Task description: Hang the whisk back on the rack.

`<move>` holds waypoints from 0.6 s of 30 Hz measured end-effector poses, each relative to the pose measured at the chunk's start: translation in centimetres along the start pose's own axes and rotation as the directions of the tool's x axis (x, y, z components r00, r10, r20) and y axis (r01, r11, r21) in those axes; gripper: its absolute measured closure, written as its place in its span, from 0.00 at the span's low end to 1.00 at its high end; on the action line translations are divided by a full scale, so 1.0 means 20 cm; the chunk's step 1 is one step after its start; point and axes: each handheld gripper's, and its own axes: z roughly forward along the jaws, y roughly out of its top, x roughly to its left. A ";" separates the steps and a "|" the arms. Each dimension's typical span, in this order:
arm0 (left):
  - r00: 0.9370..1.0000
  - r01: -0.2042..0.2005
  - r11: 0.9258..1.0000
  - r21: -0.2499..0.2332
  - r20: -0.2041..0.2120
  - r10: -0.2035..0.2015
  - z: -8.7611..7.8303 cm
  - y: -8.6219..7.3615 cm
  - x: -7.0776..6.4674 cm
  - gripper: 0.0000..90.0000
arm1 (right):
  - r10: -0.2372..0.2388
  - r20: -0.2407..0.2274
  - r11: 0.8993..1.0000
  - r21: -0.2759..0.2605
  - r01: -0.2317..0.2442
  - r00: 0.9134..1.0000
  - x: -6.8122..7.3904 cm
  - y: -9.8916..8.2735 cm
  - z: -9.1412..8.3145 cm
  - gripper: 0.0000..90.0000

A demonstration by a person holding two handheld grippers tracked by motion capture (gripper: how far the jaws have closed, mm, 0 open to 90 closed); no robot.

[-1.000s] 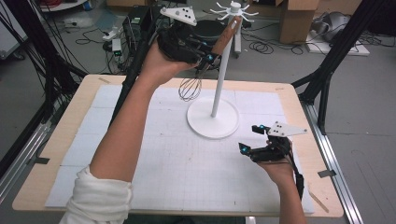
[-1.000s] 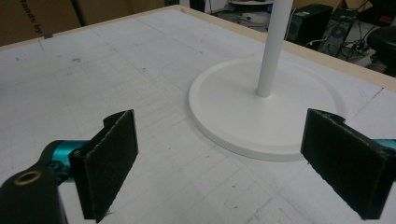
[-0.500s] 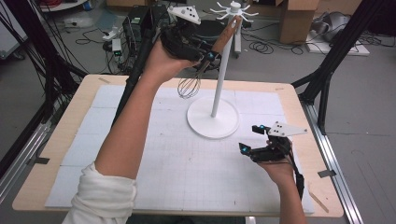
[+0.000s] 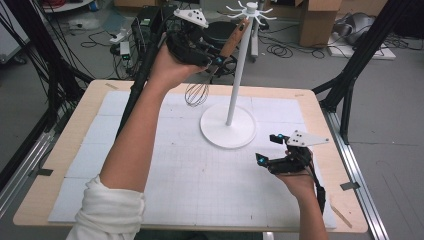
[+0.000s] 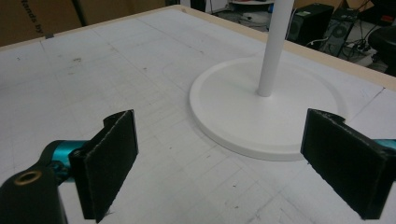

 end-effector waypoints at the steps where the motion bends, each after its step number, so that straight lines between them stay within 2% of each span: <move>1: 1.000 0.002 1.000 0.001 -0.004 -0.002 0.00 0.00 0.00 0.79 | 0.004 -0.005 1.000 0.005 -0.004 1.000 0.00 0.00 0.00 0.11; 7: 1.000 0.007 1.000 0.009 0.004 -0.007 0.01 0.00 0.00 0.79 | 0.003 -0.002 1.000 0.001 -0.003 1.000 0.00 0.00 0.00 0.11; 10: 0.998 0.039 0.999 0.007 0.042 -0.040 0.02 -0.01 0.02 0.78 | 0.003 0.000 1.000 -0.002 -0.003 1.000 0.00 0.00 0.00 0.11; 12: 0.997 0.044 0.999 0.005 0.056 -0.045 0.03 -0.01 0.02 0.78 | 0.003 -0.001 1.000 0.002 -0.003 1.000 0.00 0.00 0.00 0.11; 13: 0.998 0.042 0.999 0.009 0.042 -0.043 0.03 -0.01 0.02 0.77 | 0.001 0.000 1.000 0.002 -0.001 1.000 0.00 0.00 0.00 0.11; 15: 0.998 0.049 0.999 0.012 0.041 -0.049 0.03 -0.02 0.02 0.76 | 0.002 -0.002 1.000 0.003 -0.002 1.000 0.00 0.00 0.00 0.11; 18: 0.998 0.052 0.999 0.013 0.026 -0.053 0.02 -0.02 0.02 0.70 | 0.003 -0.002 1.000 0.003 -0.003 1.000 0.00 0.00 0.00 0.11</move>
